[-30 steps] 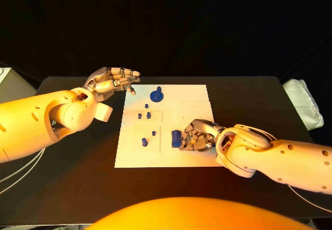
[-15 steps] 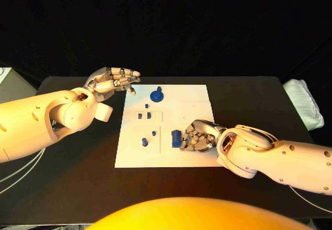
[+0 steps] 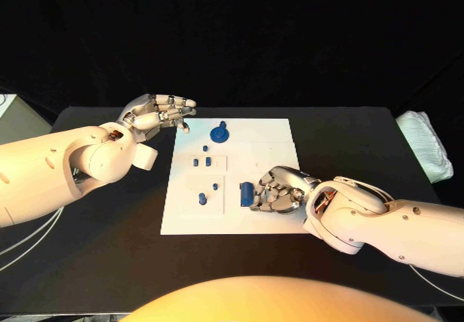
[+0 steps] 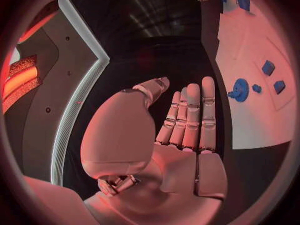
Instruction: Assemble the parts on the task board
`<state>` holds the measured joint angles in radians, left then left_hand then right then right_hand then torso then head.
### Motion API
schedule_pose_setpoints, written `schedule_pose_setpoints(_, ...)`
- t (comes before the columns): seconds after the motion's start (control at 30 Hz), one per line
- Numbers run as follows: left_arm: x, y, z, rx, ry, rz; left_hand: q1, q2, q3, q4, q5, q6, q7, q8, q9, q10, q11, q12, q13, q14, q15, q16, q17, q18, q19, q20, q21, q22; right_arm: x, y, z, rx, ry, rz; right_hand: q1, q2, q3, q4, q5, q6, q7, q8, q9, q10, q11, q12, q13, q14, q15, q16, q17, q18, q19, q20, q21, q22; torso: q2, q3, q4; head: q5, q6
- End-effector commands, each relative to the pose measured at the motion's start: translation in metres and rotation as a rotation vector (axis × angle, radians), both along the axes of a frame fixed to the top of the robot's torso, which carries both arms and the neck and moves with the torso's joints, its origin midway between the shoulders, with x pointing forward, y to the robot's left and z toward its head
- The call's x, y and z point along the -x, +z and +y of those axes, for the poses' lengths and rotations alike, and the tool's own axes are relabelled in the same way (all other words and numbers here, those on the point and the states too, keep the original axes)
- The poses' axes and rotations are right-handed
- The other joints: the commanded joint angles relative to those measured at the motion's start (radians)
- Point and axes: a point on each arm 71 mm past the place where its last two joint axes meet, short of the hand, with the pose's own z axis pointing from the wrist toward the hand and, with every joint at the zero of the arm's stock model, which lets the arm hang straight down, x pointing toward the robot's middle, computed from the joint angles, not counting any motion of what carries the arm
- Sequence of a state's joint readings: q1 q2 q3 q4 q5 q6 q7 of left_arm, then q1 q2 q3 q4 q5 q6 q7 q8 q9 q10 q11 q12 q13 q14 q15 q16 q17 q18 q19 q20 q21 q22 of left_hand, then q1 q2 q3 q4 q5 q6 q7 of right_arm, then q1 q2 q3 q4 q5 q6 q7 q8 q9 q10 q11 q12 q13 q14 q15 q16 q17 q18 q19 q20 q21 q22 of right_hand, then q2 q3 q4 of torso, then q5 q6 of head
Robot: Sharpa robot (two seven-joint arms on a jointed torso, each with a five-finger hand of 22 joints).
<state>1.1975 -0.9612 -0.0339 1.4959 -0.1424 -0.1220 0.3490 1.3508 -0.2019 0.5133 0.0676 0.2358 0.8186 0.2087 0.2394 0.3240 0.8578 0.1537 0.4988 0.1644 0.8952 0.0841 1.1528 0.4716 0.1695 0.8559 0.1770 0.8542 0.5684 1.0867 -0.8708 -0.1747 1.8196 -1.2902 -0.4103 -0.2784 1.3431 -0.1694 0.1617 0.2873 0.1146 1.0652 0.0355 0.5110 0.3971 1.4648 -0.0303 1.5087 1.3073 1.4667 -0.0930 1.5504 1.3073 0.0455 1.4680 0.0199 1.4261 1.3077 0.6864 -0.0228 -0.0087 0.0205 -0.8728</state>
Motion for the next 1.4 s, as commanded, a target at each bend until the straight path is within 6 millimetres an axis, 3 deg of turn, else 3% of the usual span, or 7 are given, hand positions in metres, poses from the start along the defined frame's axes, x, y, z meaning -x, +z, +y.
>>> schedule_pose_setpoints(0.03,0.0,0.001,-0.001,0.011,-0.016,-0.001,0.0,0.006,0.001,0.006,0.005,-0.002,0.005,0.002,-0.002,-0.009,0.0,0.004,-0.001,-0.007,0.001,0.0,-0.001,0.014,0.009,0.001,-0.004,-0.001,0.0,0.007,-0.001,-0.057,-0.017,-0.074,-0.006,0.0,0.002,0.001,0.008,0.003,-0.002,0.006,-0.001,0.083,-0.006,0.005,0.234,0.097,-0.003,0.005,0.232,-0.012,0.06,-0.008,-0.003,0.174,-0.001,-0.0005,0.0007,-0.002,0.0)
schedule_pose_setpoints(0.5,0.0,0.0,-0.002,0.011,-0.017,0.001,0.0,0.006,0.001,0.007,0.005,-0.006,0.007,0.001,-0.002,-0.011,0.001,0.005,-0.001,-0.008,0.001,0.0,-0.001,0.014,0.01,0.001,-0.006,-0.003,-0.005,0.004,0.0,-0.017,-0.014,-0.08,0.01,0.004,0.014,-0.005,0.011,0.002,-0.004,0.007,-0.003,0.083,-0.008,0.005,0.235,0.098,-0.005,0.006,0.233,-0.012,0.061,-0.008,-0.001,0.176,0.0,-0.0001,0.0001,-0.001,0.0)
schedule_pose_setpoints(0.67,0.0,0.0,-0.002,0.011,-0.02,0.002,0.0,0.006,0.001,0.007,0.005,-0.007,0.007,0.0,-0.003,-0.011,0.001,0.006,-0.001,-0.008,0.001,0.0,-0.001,0.014,0.01,0.002,-0.006,-0.003,-0.009,0.003,0.005,0.015,-0.017,-0.101,0.044,0.014,0.045,-0.014,0.005,0.0,-0.007,0.007,-0.006,0.082,-0.011,0.004,0.234,0.097,-0.007,0.005,0.232,-0.012,0.061,-0.01,-0.002,0.177,0.0,0.0001,0.001,-0.001,0.0)
schedule_pose_setpoints(0.7,0.0,0.0,-0.002,0.011,-0.02,0.003,0.0,0.006,0.001,0.007,0.005,-0.007,0.007,0.0,-0.003,-0.011,0.001,0.006,-0.001,-0.008,0.001,0.0,-0.001,0.014,0.01,0.002,-0.006,-0.003,-0.009,0.002,0.005,0.02,-0.018,-0.106,0.056,0.017,0.061,-0.017,-0.016,-0.001,-0.007,0.007,-0.007,0.082,-0.011,0.003,0.234,0.097,-0.008,0.005,0.232,-0.012,0.06,-0.011,-0.003,0.176,0.0,0.0,0.0014,-0.003,0.0)
schedule_pose_setpoints(1.13,0.001,0.0,-0.001,0.01,-0.022,0.006,0.0,0.005,0.0,0.008,0.005,-0.008,0.008,-0.001,-0.003,-0.012,0.001,0.006,-0.001,-0.008,0.002,0.0,-0.002,0.014,0.01,0.002,-0.007,-0.003,-0.01,0.003,0.004,0.044,-0.018,-0.134,0.093,-0.003,0.134,-0.036,0.003,0.002,-0.009,0.004,-0.016,0.083,-0.013,0.005,0.236,0.097,-0.009,0.005,0.233,-0.013,0.062,-0.013,-0.001,0.179,0.0,0.0004,0.0006,-0.001,0.0)
schedule_pose_setpoints(1.4,0.001,0.0,0.0,0.009,-0.021,0.009,0.0,0.005,0.0,0.008,0.005,-0.008,0.008,-0.001,-0.003,-0.012,0.001,0.006,-0.001,-0.008,0.002,0.0,-0.002,0.014,0.01,0.002,-0.007,-0.003,-0.007,0.003,0.004,0.031,0.0,-0.117,0.091,-0.012,0.147,-0.036,0.011,0.004,-0.008,0.003,-0.018,0.083,-0.012,0.005,0.236,0.097,-0.009,0.005,0.232,-0.013,0.062,-0.013,-0.001,0.18,0.001,-0.0006,-0.0001,-0.002,0.0)
